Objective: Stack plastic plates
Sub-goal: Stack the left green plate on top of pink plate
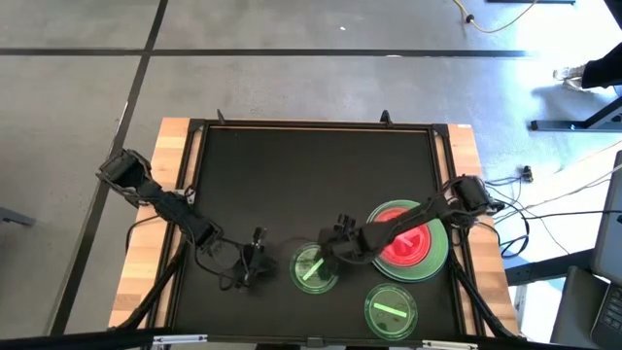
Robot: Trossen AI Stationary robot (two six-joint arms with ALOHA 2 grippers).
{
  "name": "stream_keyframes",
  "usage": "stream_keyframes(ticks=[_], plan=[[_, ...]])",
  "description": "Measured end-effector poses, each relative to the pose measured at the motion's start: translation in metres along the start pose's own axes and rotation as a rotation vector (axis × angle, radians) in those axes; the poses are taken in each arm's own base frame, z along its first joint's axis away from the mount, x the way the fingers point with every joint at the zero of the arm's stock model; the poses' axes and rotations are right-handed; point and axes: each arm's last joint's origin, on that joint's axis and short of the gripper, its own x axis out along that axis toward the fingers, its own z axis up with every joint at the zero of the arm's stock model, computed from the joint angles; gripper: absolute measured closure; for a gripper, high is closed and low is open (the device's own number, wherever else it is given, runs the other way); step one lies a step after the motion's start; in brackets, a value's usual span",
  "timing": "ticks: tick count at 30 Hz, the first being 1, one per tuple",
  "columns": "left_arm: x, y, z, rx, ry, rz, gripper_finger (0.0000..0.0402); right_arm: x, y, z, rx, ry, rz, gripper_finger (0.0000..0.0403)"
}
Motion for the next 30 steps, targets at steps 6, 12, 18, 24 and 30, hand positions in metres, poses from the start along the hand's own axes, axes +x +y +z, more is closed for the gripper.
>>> stream_keyframes(ticks=[6, 12, 18, 24, 30], plan=[[0.0, 0.0, 0.0, -0.001, 0.002, 0.0, 0.033, 0.015, -0.008, -0.004, 0.054, -0.028, 0.145, 0.0227], [0.0, 0.0, 0.0, -0.001, 0.001, 0.013, 0.033, 0.018, -0.011, -0.009, 0.081, -0.044, 0.146, 0.0256], [0.0, 0.001, 0.0, -0.001, 0.0, 0.024, 0.033, 0.018, -0.011, -0.009, 0.067, -0.051, 0.13, 0.0343], [0.0, 0.001, 0.0, -0.001, 0.0, 0.024, 0.033, 0.016, -0.01, -0.009, 0.03, -0.064, 0.115, 0.0395], [0.0, 0.001, 0.0, -0.002, 0.0, 0.023, 0.033, -0.003, -0.01, -0.009, -0.01, -0.071, 0.097, 0.0399]])
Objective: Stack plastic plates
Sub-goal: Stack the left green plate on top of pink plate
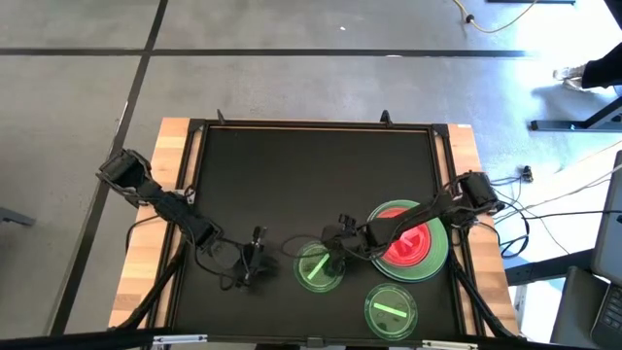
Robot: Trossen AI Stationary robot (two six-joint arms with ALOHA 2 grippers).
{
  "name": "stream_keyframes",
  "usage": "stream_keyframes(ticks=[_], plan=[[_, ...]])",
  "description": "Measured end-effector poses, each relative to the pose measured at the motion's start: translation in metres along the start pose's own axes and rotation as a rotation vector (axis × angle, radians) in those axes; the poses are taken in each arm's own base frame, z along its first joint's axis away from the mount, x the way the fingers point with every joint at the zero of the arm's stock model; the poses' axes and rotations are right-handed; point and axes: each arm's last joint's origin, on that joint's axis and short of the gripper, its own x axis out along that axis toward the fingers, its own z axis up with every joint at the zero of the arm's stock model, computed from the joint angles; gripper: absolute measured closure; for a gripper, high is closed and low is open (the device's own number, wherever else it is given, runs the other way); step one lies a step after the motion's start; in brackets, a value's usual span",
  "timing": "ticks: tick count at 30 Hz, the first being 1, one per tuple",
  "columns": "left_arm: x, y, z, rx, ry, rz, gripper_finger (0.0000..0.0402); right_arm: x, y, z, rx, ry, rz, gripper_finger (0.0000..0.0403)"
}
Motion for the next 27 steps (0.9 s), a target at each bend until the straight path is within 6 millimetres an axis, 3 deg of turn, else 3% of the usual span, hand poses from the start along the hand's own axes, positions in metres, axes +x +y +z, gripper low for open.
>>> stream_keyframes(ticks=[9, 18, 27], plan=[[0.0, 0.0, 0.0, -0.001, -0.002, 0.001, 0.033, -0.045, -0.001, 0.005, -0.025, -0.009, -0.004, 0.0401], [0.0, 0.0, 0.0, -0.002, -0.002, 0.001, 0.033, -0.11, -0.017, 0.006, -0.004, -0.01, -0.022, 0.0402], [0.0, 0.0, 0.001, -0.006, -0.007, 0.001, 0.033, -0.176, -0.033, -0.012, 0.071, -0.006, -0.05, 0.0402]])
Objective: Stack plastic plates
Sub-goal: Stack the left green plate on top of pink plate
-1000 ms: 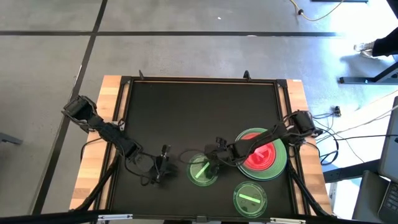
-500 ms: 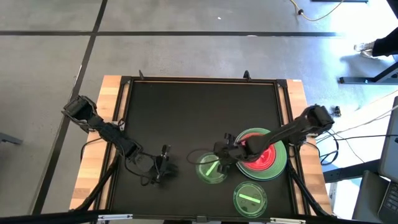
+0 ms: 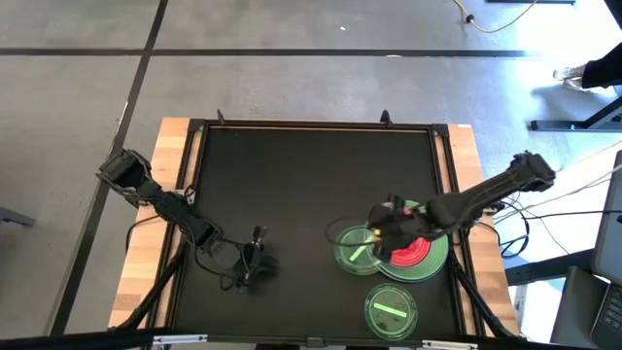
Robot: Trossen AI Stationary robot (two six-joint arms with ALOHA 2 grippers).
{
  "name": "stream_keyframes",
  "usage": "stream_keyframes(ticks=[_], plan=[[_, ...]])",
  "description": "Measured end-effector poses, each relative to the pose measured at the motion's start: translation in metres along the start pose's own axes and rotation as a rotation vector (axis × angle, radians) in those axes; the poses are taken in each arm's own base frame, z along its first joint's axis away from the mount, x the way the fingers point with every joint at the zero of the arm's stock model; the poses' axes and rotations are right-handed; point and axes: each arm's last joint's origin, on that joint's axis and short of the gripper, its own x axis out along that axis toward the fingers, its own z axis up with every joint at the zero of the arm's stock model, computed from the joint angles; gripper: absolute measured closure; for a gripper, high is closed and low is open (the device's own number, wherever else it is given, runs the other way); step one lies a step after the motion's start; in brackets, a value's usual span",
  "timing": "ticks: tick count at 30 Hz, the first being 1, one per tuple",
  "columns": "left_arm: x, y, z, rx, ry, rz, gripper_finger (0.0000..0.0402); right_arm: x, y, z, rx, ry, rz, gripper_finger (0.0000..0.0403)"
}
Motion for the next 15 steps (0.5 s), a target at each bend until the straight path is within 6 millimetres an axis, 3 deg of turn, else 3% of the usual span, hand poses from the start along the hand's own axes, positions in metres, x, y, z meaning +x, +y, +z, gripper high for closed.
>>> stream_keyframes(ticks=[9, 15], plan=[[0.0, 0.001, 0.0, -0.001, 0.0, 0.004, 0.033, -0.043, -0.02, -0.035, 0.119, 0.072, -0.144, 0.0402], [0.0, 0.001, 0.0, -0.001, 0.0, 0.004, 0.033, -0.037, -0.03, -0.062, 0.184, 0.129, -0.237, 0.0402]])
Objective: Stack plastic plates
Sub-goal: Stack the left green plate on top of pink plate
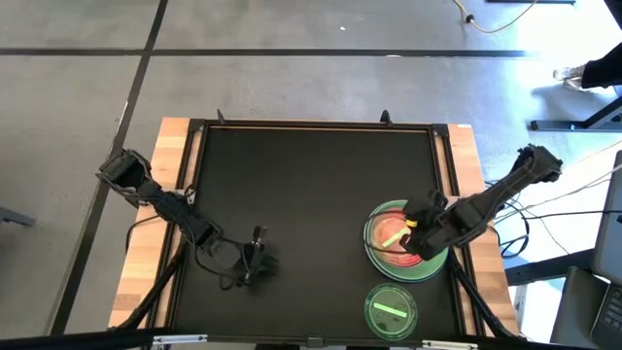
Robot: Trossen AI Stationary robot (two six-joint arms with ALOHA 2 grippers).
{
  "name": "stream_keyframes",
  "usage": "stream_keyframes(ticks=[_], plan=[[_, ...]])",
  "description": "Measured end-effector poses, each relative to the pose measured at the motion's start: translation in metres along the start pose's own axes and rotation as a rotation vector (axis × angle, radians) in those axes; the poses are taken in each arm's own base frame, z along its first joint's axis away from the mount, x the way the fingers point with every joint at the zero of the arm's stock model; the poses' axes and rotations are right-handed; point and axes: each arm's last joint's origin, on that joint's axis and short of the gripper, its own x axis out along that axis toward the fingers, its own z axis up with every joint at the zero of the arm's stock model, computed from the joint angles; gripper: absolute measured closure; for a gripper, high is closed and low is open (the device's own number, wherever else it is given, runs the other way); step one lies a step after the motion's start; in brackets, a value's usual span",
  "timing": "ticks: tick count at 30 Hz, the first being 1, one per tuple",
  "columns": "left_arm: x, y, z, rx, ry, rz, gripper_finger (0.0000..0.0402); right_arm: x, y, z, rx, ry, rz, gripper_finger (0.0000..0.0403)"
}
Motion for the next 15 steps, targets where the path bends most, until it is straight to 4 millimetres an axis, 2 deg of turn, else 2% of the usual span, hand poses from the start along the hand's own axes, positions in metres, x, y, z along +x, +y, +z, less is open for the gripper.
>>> stream_keyframes(ticks=[7, 15], plan=[[0.0, 0.0, 0.0, 0.001, 0.0, 0.002, 0.033, 0.031, -0.012, -0.023, 0.041, 0.111, -0.092, 0.0402], [0.001, 0.004, 0.0, -0.007, 0.001, 0.015, 0.033, 0.047, -0.02, -0.035, 0.101, 0.143, -0.158, 0.0402]])
